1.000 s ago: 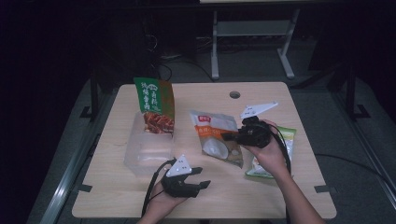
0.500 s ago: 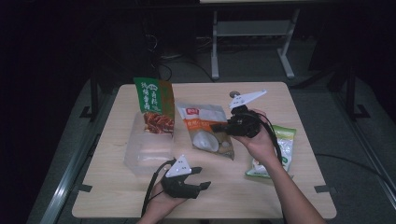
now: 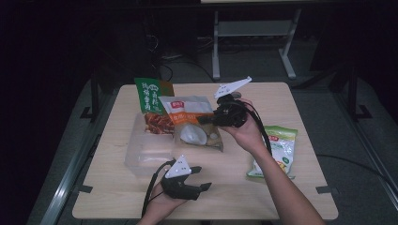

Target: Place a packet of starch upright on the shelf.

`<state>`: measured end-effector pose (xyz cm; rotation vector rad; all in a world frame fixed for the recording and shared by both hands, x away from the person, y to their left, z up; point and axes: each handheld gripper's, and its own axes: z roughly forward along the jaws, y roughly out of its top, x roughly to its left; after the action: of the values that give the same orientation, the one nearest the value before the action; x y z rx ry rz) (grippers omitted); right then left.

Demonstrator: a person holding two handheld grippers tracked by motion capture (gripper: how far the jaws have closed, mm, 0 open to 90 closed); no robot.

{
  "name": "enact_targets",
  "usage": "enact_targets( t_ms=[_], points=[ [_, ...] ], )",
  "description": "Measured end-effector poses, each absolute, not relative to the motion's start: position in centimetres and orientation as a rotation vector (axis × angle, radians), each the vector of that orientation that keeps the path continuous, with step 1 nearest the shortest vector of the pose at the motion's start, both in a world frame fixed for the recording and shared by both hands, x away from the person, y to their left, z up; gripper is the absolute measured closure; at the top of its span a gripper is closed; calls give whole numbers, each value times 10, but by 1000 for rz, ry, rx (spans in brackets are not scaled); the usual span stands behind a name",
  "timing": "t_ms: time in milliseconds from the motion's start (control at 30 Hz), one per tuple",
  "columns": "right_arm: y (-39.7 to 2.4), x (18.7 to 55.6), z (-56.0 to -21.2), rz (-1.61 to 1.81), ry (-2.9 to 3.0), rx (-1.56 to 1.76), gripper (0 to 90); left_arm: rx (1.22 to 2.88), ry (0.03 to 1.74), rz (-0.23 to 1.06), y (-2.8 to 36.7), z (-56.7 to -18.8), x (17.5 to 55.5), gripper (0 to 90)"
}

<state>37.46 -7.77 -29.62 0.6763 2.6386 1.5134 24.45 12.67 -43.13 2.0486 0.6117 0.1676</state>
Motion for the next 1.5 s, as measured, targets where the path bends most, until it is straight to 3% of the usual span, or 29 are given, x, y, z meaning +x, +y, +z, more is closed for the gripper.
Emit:
enact_targets(
  t_ms=[833,1500],
  points=[
    [-13,410,-287,1537,2680,550,899,2048,614,156,128,-435,247,325],
    [50,429,-308,1597,2756,515,899,2040,607,164,131,-433,247,321]
  ],
)
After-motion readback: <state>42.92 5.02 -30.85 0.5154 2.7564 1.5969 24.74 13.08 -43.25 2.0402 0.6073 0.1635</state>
